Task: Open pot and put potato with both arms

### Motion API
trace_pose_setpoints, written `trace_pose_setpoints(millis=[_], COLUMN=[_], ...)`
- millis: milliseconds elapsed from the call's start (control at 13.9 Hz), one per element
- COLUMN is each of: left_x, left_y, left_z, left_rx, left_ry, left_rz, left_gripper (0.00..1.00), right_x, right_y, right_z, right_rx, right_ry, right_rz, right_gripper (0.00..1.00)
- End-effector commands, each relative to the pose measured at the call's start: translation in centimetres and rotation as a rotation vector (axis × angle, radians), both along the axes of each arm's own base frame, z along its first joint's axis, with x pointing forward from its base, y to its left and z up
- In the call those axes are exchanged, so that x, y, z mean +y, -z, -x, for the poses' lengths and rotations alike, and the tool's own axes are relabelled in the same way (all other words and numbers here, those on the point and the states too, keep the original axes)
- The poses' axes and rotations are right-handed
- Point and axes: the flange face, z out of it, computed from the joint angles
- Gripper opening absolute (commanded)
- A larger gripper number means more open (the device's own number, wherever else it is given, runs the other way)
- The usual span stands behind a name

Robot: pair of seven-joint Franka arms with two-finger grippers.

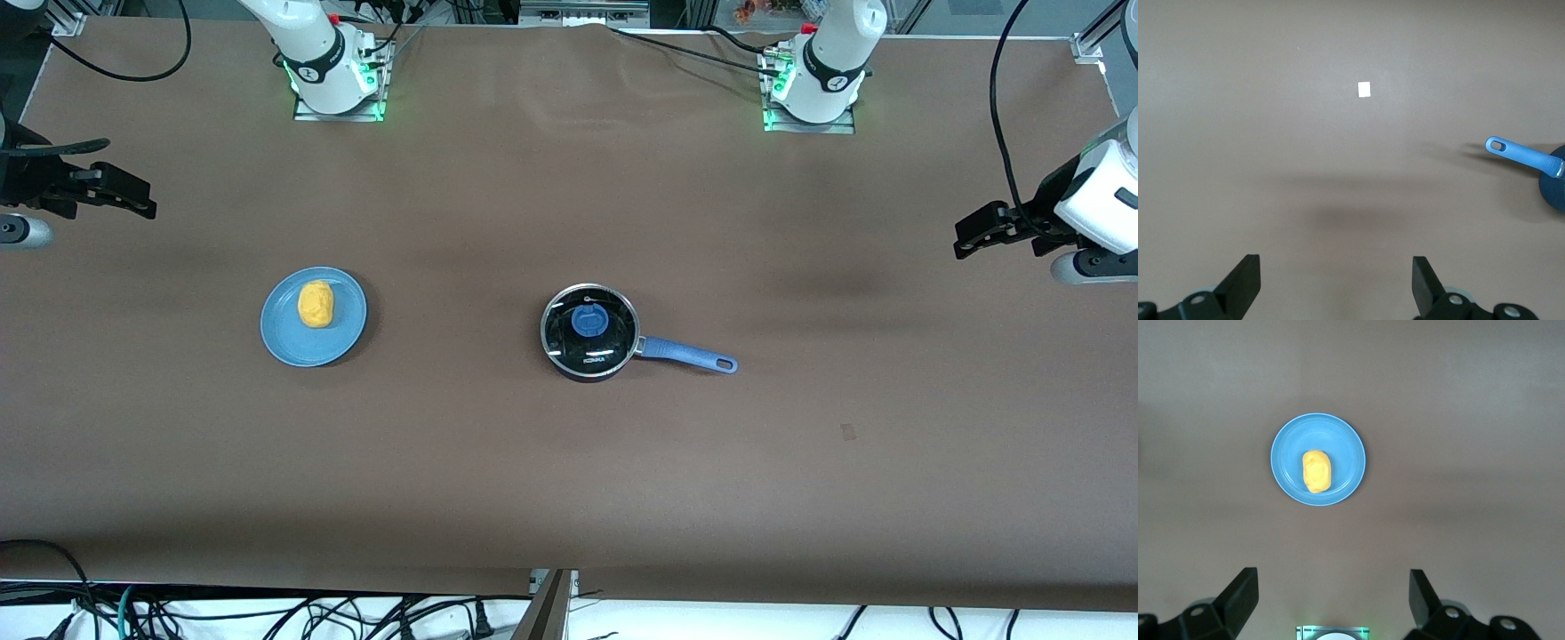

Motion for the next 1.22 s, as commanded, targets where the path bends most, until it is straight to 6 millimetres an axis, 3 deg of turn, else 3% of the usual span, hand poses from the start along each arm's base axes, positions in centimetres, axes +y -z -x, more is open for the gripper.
trace_pose_setpoints(millis=[0, 1150], left_x=[0.18, 0.51], left_y=[-0.51, -1.23], left_z=[-0.35, -0.39], left_rx=[-0.009, -0.018], left_ry=[0.014, -0.008], left_rz=[0.001, 0.002], left_gripper=[1.0, 1.0], right_x=[-0.33, -0.48], right_y=[-0.49, -0.49], right_z=[-0.36, -0.36], right_rx=[-0.007, -0.007], right_ry=[-0.002, 0.001], right_rz=[-0.021, -0.022], right_gripper=[1.0, 1.0])
